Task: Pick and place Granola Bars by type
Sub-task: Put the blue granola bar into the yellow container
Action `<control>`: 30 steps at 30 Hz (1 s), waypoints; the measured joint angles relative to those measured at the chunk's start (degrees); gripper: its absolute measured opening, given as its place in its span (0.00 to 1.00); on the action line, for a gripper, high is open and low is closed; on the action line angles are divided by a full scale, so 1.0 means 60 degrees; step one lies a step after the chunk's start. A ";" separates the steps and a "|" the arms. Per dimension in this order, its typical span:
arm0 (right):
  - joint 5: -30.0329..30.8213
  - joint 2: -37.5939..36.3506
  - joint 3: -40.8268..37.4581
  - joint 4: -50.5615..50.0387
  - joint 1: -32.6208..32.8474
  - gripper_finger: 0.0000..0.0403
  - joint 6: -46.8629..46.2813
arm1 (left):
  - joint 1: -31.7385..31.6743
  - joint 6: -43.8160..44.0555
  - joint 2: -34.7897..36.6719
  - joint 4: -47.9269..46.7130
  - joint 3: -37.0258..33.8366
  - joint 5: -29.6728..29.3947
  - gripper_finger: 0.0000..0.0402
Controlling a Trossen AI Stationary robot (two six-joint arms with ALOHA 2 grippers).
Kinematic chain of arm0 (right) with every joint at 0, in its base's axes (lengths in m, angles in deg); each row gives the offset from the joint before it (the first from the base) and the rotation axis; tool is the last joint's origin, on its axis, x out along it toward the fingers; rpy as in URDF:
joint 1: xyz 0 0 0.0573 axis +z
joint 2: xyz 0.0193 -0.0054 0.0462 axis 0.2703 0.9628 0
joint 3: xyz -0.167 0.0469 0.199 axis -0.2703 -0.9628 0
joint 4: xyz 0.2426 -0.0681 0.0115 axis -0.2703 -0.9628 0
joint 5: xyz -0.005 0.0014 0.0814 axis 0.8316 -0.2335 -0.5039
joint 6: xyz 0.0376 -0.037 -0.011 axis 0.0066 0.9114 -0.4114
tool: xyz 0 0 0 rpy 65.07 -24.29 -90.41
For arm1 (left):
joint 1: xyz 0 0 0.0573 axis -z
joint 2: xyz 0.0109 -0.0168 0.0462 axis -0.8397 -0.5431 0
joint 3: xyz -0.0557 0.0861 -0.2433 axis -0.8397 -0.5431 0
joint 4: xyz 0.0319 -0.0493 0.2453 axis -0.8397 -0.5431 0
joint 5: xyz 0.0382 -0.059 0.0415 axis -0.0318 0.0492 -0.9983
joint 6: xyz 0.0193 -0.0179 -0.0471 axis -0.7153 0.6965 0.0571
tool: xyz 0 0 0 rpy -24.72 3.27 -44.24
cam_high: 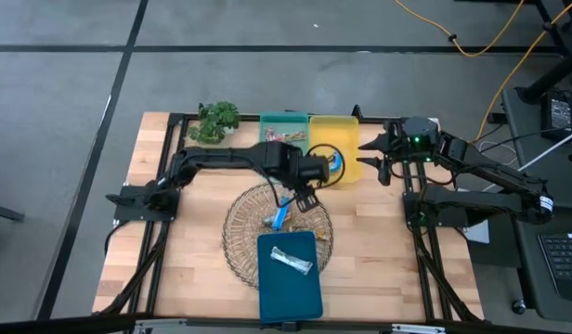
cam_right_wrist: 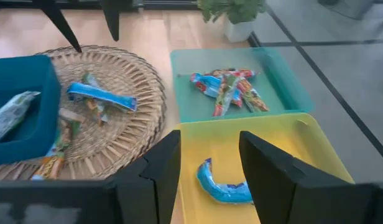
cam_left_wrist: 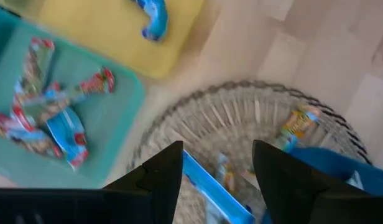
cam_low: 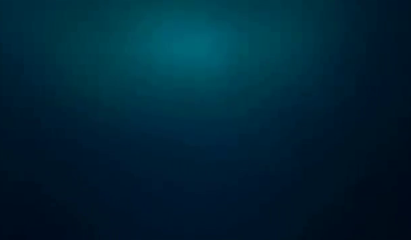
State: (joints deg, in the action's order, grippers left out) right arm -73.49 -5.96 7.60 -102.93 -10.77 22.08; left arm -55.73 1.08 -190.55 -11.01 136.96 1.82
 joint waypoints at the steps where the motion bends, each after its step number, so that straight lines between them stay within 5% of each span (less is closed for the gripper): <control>1: -0.0090 0.0000 0.0000 -0.0001 0.0002 0.41 0.0062 | 0.0126 0.0173 0.0000 -0.0119 0.0000 -0.0020 0.46; 8: -0.0292 0.0000 0.0000 -0.0003 0.0002 0.41 0.0328 | 0.1071 0.1795 -0.0113 -0.1936 -0.0007 -0.1753 0.46; 16: -0.0294 0.0000 0.0000 -0.0003 0.0002 0.41 0.0319 | 0.1745 0.2480 -0.0225 -0.2028 -0.0380 -0.2091 0.45; 23: -0.0294 0.0000 0.0000 -0.0003 0.0002 0.41 0.0277 | 0.1839 0.1979 -0.0248 0.0967 -0.3203 -0.0695 0.45; 30: -0.0305 0.0000 0.0000 -0.0073 0.0002 0.41 -0.0195 | 0.1463 0.1781 -0.0208 0.2252 -0.4035 -0.0603 0.44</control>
State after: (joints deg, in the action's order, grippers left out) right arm -75.31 -5.96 7.60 -103.37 -10.75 20.91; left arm -46.95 11.77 -191.79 2.50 112.75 -1.80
